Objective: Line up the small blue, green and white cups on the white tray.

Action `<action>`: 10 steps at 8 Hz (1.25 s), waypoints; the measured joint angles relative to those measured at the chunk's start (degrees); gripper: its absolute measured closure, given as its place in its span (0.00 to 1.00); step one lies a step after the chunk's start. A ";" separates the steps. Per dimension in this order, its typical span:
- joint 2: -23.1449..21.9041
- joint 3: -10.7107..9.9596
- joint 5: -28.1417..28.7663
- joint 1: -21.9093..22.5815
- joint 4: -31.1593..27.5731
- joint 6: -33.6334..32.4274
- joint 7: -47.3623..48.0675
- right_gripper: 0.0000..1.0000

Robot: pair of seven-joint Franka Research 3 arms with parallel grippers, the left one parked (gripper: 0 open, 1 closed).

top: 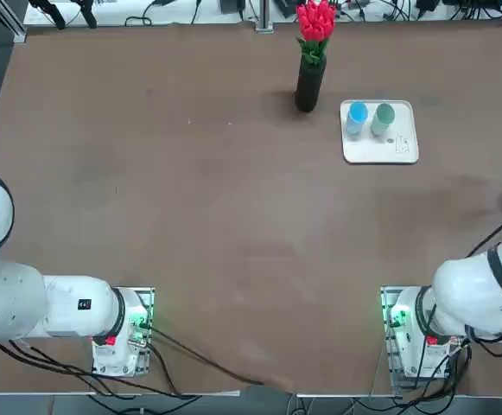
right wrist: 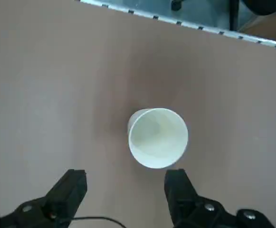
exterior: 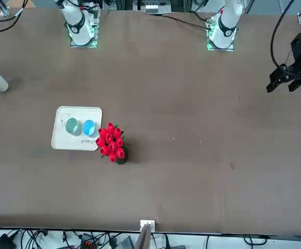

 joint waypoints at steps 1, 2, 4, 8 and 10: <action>1.32 0.03 2.41 -0.60 -0.10 1.04 -2.20 0.00; 2.46 0.03 4.01 -1.35 -0.38 2.58 -4.02 0.00; 3.84 0.06 4.73 -2.58 -2.05 6.38 -5.90 0.00; 5.48 0.20 9.68 -3.76 -3.07 8.05 -8.91 0.04; 6.63 0.41 12.16 -3.75 -3.10 9.18 -8.94 0.11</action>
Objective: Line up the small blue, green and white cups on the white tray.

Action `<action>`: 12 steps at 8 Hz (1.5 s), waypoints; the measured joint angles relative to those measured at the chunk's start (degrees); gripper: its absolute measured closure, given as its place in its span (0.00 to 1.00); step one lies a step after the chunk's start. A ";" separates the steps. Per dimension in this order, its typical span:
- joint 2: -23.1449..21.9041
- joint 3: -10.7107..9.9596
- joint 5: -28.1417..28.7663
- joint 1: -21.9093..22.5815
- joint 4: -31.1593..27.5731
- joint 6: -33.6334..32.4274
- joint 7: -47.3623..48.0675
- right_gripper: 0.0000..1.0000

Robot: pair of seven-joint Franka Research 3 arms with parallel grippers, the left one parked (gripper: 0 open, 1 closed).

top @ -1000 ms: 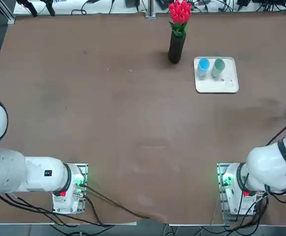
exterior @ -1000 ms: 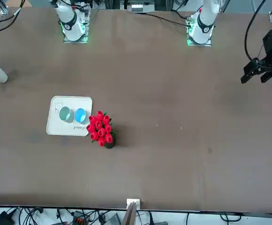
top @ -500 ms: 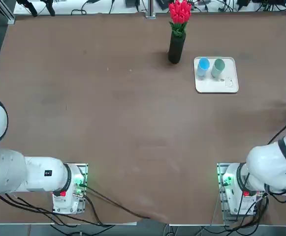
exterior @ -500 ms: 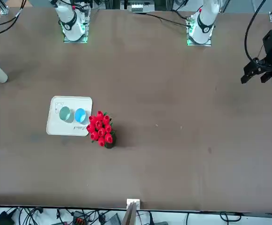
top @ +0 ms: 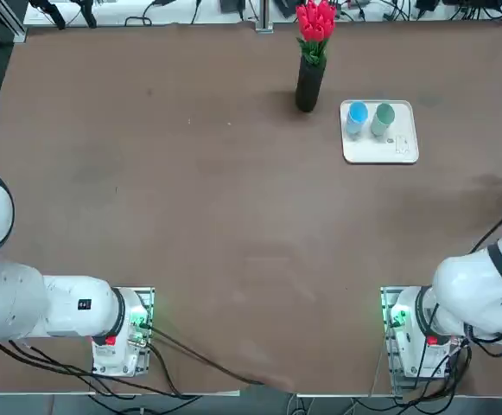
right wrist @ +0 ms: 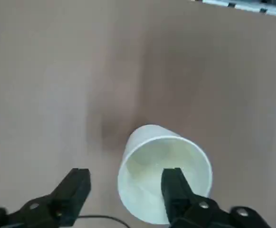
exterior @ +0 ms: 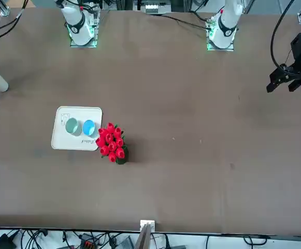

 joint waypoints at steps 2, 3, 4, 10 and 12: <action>0.89 0.15 2.06 0.07 0.00 0.44 -0.15 0.52; 1.07 0.20 2.18 0.07 0.00 0.46 -0.15 0.74; 1.04 0.20 2.23 0.08 0.07 0.46 -0.19 0.93; -7.66 0.60 2.07 6.09 5.52 -21.43 -9.07 0.97; -10.97 0.90 1.56 15.95 9.30 -29.99 -3.50 0.97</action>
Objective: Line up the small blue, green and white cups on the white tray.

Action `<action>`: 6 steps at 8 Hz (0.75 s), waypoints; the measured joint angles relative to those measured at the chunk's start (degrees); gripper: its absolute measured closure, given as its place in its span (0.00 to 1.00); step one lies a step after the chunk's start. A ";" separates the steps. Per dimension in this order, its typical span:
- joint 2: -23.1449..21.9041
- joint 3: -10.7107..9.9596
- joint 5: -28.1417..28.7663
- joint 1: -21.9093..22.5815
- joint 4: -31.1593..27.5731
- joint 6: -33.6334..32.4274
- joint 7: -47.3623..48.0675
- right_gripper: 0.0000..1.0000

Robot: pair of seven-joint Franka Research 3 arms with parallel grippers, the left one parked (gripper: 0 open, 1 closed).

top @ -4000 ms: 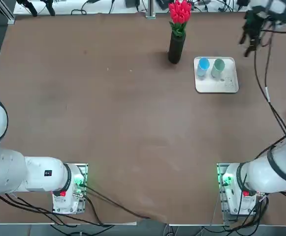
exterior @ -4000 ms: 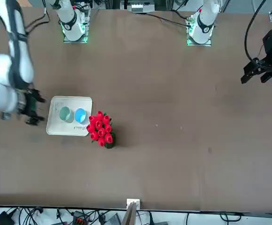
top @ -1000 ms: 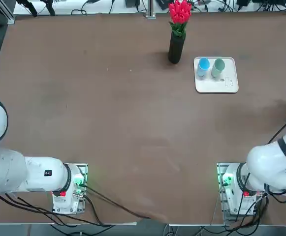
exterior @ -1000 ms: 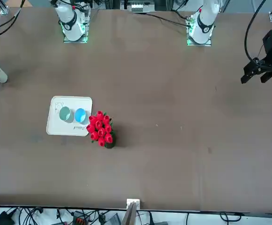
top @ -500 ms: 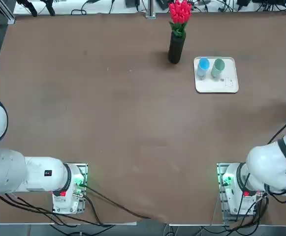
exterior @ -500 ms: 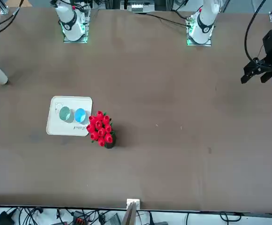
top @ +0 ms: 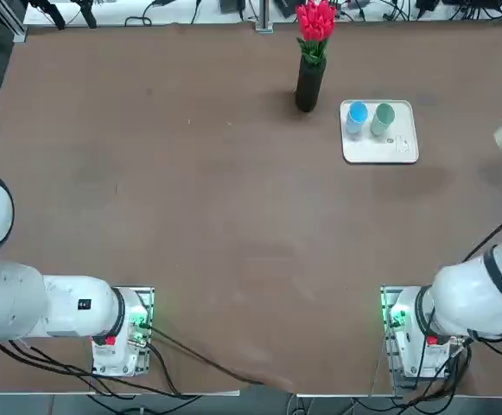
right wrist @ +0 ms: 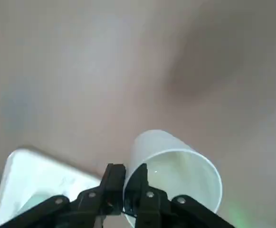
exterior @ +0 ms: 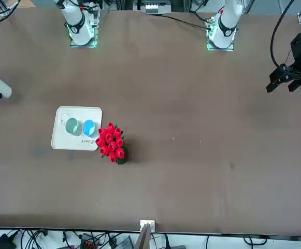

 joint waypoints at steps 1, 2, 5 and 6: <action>-0.19 0.13 -0.42 5.17 0.93 -0.41 4.67 0.97; 0.18 0.26 -0.75 8.90 1.15 -0.40 8.08 0.97; 1.43 0.25 -0.82 12.18 1.25 0.20 12.19 0.97; 1.41 0.21 -0.83 12.60 1.43 0.26 13.82 0.97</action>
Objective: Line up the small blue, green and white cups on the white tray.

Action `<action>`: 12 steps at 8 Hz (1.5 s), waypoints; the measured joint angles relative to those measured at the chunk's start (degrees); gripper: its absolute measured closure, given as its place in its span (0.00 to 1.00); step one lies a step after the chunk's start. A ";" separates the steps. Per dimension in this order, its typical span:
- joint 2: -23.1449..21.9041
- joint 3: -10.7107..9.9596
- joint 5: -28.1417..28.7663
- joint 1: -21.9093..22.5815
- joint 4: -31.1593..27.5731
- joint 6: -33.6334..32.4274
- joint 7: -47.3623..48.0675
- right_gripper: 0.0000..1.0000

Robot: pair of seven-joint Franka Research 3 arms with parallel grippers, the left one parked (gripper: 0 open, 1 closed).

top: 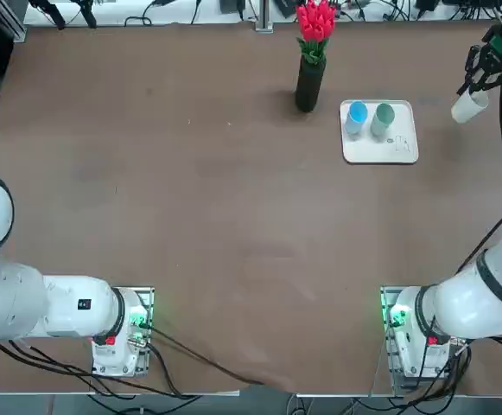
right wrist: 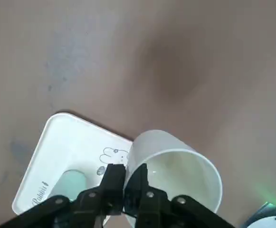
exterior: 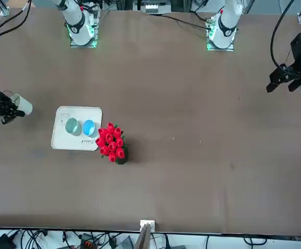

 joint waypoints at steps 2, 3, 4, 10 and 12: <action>-0.02 -0.01 0.01 1.96 0.38 0.21 3.09 0.97; 0.01 0.03 0.05 3.12 0.38 1.14 5.08 0.97; 0.27 0.10 0.10 4.63 0.35 2.89 8.59 0.97; 8.95 0.45 5.37 14.57 -0.74 15.25 28.05 0.97; 9.53 0.12 5.75 14.38 -2.12 16.38 28.14 0.97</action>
